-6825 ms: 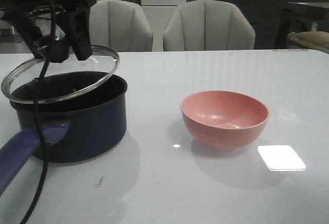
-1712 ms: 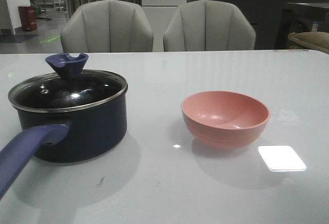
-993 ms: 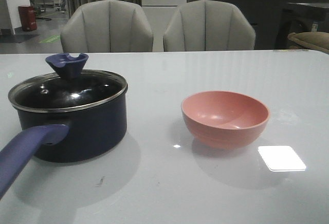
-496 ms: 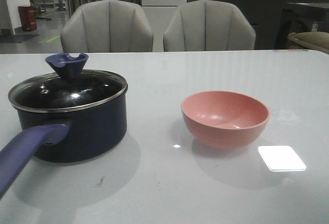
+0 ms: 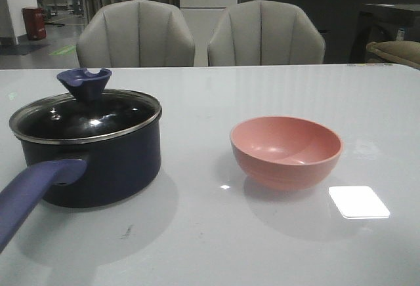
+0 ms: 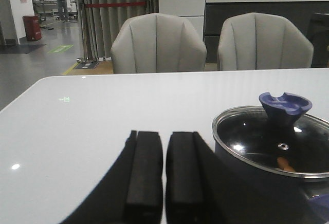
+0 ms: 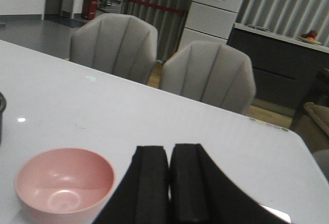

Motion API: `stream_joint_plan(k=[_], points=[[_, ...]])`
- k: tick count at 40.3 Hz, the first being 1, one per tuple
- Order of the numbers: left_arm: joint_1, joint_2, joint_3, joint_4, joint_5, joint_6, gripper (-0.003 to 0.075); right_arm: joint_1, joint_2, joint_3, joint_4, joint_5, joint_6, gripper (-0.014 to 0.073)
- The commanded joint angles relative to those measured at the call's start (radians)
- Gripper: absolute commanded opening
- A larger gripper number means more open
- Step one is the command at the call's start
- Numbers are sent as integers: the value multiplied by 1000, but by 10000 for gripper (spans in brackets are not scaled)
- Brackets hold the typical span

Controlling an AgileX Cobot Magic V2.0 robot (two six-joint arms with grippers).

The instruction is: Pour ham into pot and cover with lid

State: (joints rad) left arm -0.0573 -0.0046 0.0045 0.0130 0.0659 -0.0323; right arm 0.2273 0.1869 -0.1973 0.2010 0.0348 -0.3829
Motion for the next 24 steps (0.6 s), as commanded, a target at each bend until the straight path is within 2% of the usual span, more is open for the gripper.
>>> stream_joint_plan(k=[1,5,8,16,24], points=[[0,-20,22,-2,-80,-2,119,-75,-59,-7,-133,-35,156,160],[0,-20,22,-2,-80,-2,119,-128,-116,49,-219,-69,278,160],[0,-20,22,-2,-80,-2,119,-142,-144,102,-238,-95,319,160],[0,-20,22,-2,-80,-2,119,-141,-218,219,-237,-146,330,160],[0,-18,22,-2,-80,-2,119,-141,-218,219,-236,-127,330,160]])
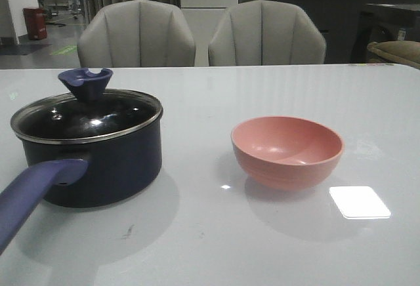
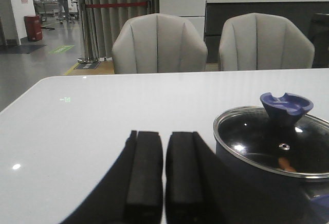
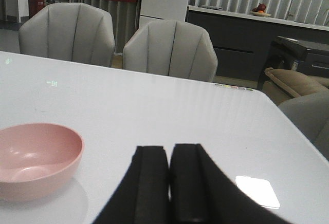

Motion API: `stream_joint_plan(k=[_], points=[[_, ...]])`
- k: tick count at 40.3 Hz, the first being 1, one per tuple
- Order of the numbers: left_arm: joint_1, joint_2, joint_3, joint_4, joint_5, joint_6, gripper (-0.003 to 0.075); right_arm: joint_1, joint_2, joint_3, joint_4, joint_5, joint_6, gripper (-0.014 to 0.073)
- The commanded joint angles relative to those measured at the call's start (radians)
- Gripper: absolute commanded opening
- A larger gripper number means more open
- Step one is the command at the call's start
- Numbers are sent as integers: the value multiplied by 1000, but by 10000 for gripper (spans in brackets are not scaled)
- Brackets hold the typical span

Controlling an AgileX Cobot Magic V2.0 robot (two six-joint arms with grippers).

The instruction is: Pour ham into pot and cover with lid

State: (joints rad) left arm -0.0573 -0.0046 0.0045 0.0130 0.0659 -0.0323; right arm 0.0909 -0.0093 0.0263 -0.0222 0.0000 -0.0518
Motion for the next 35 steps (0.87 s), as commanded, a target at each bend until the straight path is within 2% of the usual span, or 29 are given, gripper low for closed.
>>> stream_joint_plan(k=[1,8,35], points=[[0,-18,22,-2,-80,-2,119,-5,-22,-4,-13,-94,2,160],[0,-18,22,-2,-80,-2,119,-5,-22,-4,-13,-95,57,160],[0,-18,22,-2,-80,-2,119,-5,-22,-4,-13,-93,58,160]])
